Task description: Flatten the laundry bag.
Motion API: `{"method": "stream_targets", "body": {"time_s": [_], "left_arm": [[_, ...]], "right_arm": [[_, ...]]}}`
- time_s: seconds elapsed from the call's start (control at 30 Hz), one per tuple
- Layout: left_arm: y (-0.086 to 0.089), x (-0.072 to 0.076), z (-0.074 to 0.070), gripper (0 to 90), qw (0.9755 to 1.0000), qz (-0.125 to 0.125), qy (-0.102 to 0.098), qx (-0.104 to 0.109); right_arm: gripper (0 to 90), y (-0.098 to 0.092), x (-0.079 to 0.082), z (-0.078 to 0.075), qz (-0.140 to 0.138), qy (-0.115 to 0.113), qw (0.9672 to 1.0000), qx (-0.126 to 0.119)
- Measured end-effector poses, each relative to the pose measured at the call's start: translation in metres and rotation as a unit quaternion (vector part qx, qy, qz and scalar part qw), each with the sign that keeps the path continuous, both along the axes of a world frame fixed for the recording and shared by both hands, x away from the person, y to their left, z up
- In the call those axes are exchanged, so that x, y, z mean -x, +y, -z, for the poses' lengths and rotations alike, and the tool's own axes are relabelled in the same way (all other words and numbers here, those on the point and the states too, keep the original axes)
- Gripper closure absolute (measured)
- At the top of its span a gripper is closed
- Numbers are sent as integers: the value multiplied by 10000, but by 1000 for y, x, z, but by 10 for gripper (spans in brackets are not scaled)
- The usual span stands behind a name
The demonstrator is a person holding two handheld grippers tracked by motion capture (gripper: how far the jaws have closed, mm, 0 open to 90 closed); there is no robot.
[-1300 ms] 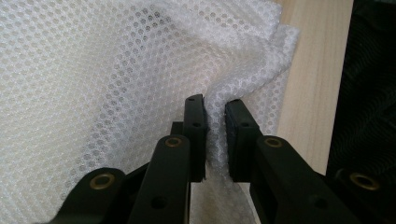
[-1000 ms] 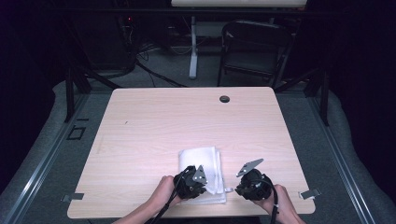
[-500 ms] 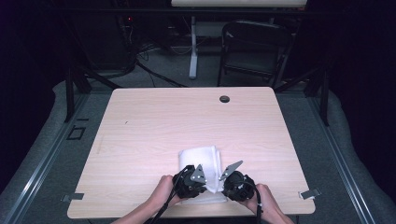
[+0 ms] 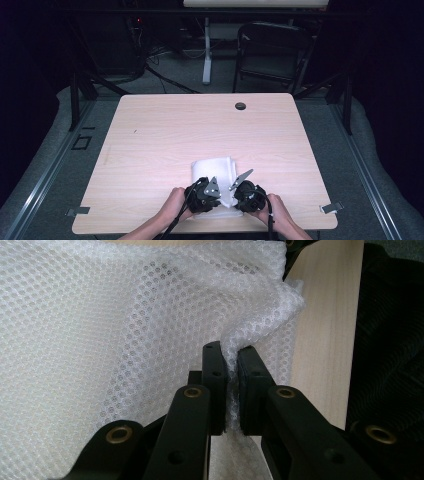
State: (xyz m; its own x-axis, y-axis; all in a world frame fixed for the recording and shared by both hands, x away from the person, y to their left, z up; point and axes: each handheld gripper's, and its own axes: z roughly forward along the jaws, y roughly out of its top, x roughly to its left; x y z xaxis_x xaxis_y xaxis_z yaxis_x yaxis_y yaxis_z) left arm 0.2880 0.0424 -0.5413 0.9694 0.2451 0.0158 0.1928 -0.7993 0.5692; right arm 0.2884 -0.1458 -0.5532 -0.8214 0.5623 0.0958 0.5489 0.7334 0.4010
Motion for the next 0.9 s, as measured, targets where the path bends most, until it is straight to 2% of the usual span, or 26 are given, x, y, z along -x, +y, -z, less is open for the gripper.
{"method": "stream_targets", "body": {"time_s": [0.03, 0.13, 0.27, 0.3, 0.43, 0.47, 0.5, 0.6, 0.63, 0.67, 0.73, 0.77, 0.9], "left_arm": [[0, 0, 0, 851, 10000, -16, -9, 20], [2, 0, -2, 852, 9999, -40, -61, 73], [6, -2, -6, 853, 9998, -108, 95, 153], [7, -2, -6, 853, 9998, -116, 52, 153], [8, -2, -9, 854, 9998, -121, -22, 168], [9, -2, -9, 855, 9997, -141, -19, 182], [10, -2, -10, 854, 9996, -166, -58, 204], [12, -2, -12, 855, 9995, -198, -82, 233], [14, -3, -14, 855, 9993, -228, -107, 261], [16, -3, -15, 855, 9993, -245, -129, 268], [19, -4, -17, 855, 9989, -311, -122, 343], [20, -3, -18, 854, 9988, -323, -149, 335], [25, -3, -21, 854, 9981, -402, -193, 417]], "right_arm": [[900, 0, 0, 2, 50, 16, 9999, -118], [900, 0, 1, 1, 49, 2, 10000, -58], [900, 0, 1, 1, 128, 24, 9999, -54], [900, 0, 1, 2, 190, 24, 9997, -128], [900, -1, -1, 0, 96, 63, 9999, 40], [900, 0, 0, 1, 199, 38, 9998, -60], [900, -1, 0, 1, 186, 39, 9998, 0], [900, -1, 0, 1, 262, 84, 9996, -42], [900, -2, -1, -1, 234, 75, 9997, 75], [900, -2, -2, -1, 197, 108, 9997, 90], [900, -2, -1, 1, 301, 94, 9995, -1], [900, -3, -2, -1, 238, 111, 9996, 87], [900, -3, -2, -1, 239, 118, 9995, 152]]}}
